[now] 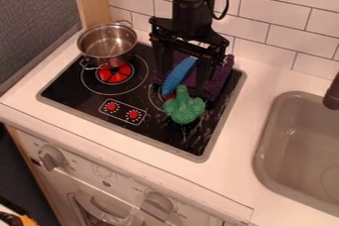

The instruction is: Move the blue object on the lower middle of the stove

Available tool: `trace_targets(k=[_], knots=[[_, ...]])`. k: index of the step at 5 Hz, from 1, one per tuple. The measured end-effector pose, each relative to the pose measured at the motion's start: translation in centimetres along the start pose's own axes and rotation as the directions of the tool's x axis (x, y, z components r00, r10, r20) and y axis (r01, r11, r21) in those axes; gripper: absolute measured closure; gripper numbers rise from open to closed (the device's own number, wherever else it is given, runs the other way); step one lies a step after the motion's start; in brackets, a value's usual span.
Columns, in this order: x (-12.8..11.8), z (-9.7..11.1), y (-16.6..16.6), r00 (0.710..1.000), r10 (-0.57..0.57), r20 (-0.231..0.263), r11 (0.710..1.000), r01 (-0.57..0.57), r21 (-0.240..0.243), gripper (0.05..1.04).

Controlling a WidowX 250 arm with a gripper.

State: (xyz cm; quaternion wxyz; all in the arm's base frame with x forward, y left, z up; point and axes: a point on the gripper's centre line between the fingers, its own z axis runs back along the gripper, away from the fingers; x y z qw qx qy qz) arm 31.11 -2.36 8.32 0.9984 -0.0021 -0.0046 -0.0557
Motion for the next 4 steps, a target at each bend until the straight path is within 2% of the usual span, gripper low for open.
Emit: trace_targets(k=[1,3,4], knots=[[-0.2,-1.1,0.0,0.999,0.001,-0.035,1.0,-0.001,0.0,0.083],[2.3,-1.5,2.4,0.998,0.053,-0.028,0.998,-0.051,0.047,0.083],[3.8,-2.7,3.4,0.997,0.072,-0.019,0.996,-0.071,0.049,0.083]])
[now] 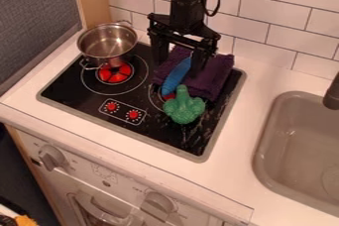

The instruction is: Move the blue object on the lower middle of the stove

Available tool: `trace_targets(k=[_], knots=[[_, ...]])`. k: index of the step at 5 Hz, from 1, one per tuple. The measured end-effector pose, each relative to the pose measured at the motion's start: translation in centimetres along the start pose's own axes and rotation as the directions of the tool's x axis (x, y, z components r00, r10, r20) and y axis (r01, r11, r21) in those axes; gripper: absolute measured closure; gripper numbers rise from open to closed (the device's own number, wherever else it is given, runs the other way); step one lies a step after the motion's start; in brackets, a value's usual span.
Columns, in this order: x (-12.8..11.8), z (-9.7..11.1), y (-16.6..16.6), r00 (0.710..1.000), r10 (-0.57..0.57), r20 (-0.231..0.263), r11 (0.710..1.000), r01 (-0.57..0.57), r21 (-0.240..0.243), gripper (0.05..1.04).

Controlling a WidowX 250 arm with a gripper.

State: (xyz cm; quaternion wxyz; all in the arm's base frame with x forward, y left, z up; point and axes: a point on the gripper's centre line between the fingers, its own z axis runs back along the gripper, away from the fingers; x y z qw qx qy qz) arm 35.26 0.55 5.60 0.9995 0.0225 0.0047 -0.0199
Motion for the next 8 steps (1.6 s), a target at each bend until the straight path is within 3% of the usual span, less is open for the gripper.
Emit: trace_targets(k=[2,3,5,6,7,8], knots=[[2.0,-3.6,0.2,0.999,0.016,-0.051,1.0,-0.016,-0.004,0.083],[2.6,-3.8,0.4,0.999,0.012,-0.045,1.0,-0.012,0.001,0.15],[2.3,-3.4,0.3,0.999,-0.021,-0.028,1.0,0.021,-0.008,0.655],[1.1,-1.2,0.2,0.999,-0.041,0.008,0.999,0.041,-0.019,0.691],[-1.5,2.4,1.0,0.996,-0.012,0.092,0.999,0.014,-0.029,0.691],[-6.0,2.9,2.8,0.995,0.054,0.085,0.998,-0.051,-0.03,0.691]])
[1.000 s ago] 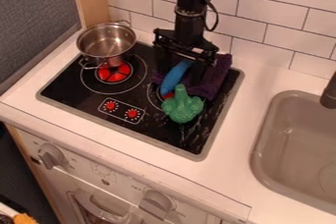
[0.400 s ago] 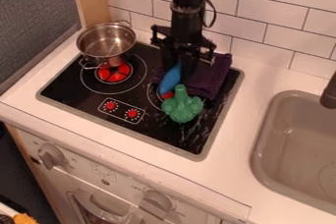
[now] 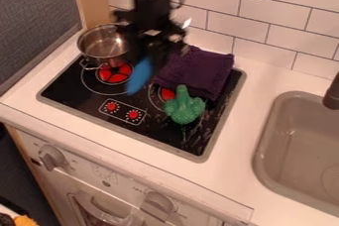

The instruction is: Move the blue object on the lower middle of the stove

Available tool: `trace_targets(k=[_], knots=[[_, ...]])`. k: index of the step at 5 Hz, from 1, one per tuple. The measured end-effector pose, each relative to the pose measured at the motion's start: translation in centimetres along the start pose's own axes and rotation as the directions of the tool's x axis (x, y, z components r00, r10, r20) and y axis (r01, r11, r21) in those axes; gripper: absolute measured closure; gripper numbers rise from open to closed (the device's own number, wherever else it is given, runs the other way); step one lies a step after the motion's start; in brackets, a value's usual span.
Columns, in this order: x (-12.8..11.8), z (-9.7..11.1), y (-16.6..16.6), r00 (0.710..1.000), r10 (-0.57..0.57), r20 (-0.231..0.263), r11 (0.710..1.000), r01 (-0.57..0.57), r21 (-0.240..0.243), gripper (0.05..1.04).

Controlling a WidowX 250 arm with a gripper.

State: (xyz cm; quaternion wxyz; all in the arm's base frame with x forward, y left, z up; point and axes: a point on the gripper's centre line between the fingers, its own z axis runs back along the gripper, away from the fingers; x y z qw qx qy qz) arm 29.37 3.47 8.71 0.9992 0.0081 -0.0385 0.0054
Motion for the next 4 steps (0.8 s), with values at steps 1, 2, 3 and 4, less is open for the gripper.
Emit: trace_targets(k=[1,2,3,4], knots=[[-3.5,-1.9,1.9,0.997,0.054,-0.053,0.999,-0.054,-0.002,0.691],[-4.4,-3.4,3.4,0.995,0.084,-0.062,0.996,-0.084,-0.003,0.691],[-4.0,-4.6,3.8,0.993,0.092,-0.074,0.996,-0.092,0.006,0.691],[-3.3,-5.4,3.9,0.993,0.073,-0.097,0.997,-0.071,0.027,0.691]])
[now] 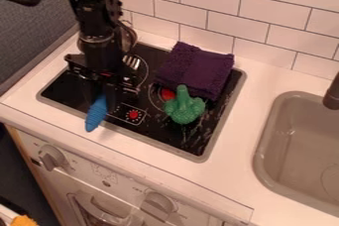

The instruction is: Move the blue object on the lower middle of the stove

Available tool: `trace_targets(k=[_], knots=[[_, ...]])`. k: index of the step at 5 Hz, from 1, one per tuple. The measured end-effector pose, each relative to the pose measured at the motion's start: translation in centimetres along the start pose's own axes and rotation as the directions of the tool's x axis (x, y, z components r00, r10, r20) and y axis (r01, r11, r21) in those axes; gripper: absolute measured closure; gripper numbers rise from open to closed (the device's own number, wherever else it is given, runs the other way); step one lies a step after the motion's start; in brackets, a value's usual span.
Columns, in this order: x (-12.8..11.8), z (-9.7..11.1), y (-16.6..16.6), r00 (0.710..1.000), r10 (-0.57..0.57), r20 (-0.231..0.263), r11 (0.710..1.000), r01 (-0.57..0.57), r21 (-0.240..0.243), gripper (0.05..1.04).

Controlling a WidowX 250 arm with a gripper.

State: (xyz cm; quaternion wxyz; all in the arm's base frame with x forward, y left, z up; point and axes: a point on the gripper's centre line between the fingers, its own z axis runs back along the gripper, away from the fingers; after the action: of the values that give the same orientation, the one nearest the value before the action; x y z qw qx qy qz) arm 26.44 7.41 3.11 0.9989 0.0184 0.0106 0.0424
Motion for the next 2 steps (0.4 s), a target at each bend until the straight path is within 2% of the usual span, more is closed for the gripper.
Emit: trace_targets(k=[1,2], knots=[[0.22,-0.87,-0.12,1.0,-0.013,-0.024,1.0,0.013,0.01,0.595],[0.03,-1.16,-0.03,0.999,-0.024,-0.042,1.0,0.024,0.018,0.283]])
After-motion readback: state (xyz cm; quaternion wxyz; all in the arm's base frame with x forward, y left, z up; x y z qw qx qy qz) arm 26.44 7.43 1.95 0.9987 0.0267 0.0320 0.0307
